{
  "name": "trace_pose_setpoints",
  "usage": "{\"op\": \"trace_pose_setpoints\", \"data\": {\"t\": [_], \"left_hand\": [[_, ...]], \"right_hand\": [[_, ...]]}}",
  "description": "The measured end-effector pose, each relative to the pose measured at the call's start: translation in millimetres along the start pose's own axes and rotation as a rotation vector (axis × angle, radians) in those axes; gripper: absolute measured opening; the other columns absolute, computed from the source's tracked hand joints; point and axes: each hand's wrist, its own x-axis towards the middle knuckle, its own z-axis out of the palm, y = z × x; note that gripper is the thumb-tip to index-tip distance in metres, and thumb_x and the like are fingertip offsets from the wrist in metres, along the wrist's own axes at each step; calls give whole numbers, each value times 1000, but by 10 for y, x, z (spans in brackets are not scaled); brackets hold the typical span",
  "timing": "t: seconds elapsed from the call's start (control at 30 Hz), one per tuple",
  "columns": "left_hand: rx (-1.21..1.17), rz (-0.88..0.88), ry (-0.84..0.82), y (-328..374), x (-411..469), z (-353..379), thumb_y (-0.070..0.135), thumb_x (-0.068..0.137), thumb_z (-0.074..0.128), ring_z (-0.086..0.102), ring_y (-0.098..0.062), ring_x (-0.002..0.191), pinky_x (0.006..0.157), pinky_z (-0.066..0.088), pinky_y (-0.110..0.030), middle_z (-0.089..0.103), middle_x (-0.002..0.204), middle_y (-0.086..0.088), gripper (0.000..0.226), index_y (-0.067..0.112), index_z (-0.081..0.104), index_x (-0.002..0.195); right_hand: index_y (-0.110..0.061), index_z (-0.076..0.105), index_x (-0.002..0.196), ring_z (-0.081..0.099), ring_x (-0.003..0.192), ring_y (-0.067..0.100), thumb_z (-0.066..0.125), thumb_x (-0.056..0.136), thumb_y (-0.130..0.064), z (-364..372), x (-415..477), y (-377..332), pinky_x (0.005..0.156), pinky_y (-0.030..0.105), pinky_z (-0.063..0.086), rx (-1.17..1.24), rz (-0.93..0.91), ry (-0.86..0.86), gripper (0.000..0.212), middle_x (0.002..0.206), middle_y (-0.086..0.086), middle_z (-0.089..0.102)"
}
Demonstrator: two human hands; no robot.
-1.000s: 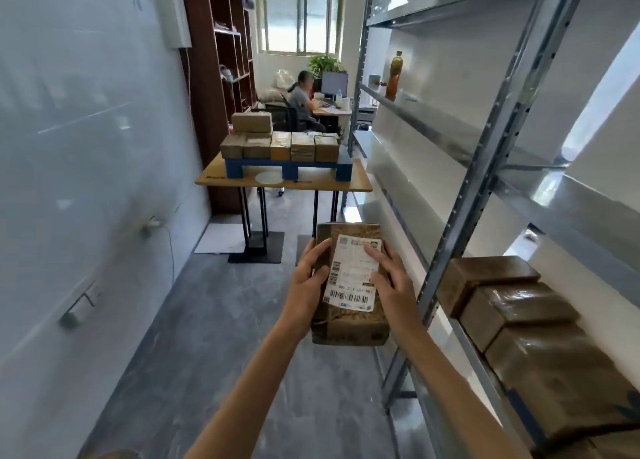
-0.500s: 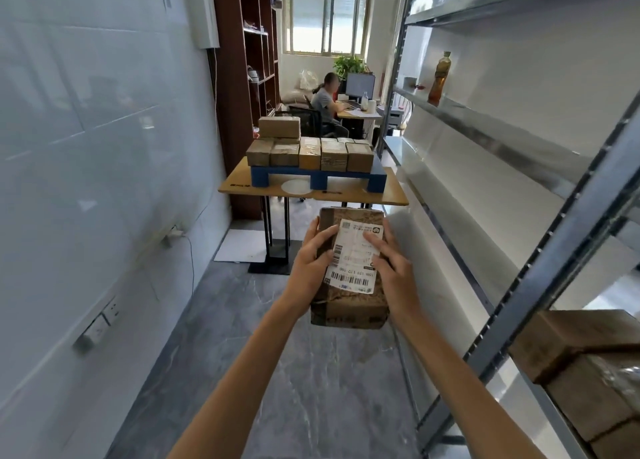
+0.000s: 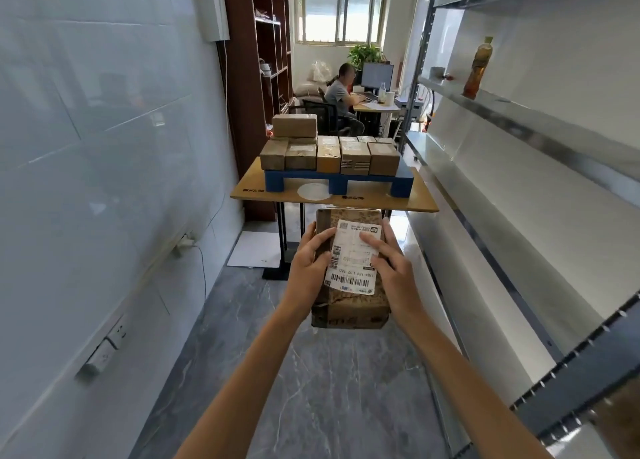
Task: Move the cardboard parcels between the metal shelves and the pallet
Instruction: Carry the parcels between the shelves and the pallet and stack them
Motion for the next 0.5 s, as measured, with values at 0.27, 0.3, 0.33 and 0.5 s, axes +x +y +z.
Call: {"op": "trace_pose_setpoints", "data": {"t": [0.27,0.3,0.33,0.5], "left_hand": [[15,31,-1,-351,1059,3,0,99,40,57,9,107,68,54,-17,16,152,20,43,12,47,140],[14,34,-4,-395,1219,26,2,100,40,58,3,110,68,54,-17,16,154,19,42,13,47,140],[21,39,-4,-435,1385,46,2,100,39,57,-1,114,69,54,-17,17,156,16,42,14,47,140],[91,39,5,-546,2238,134,1,98,42,56,6,109,68,52,-15,27,155,9,43,13,48,139]], "right_hand": [[-22,60,122,62,106,10,42,98,-5,37,1165,462,64,22,57,-78,-81,-54,34,152,-11,30],[-23,60,121,62,105,8,42,98,-5,17,1345,499,64,23,58,-86,-87,-59,34,151,-10,32],[-23,59,120,62,104,4,42,98,-5,-6,1521,526,65,24,58,-93,-95,-59,33,150,-9,34],[-25,59,118,58,107,3,44,97,-5,-86,2327,717,64,23,57,-164,-117,-71,33,147,-6,37]]}}
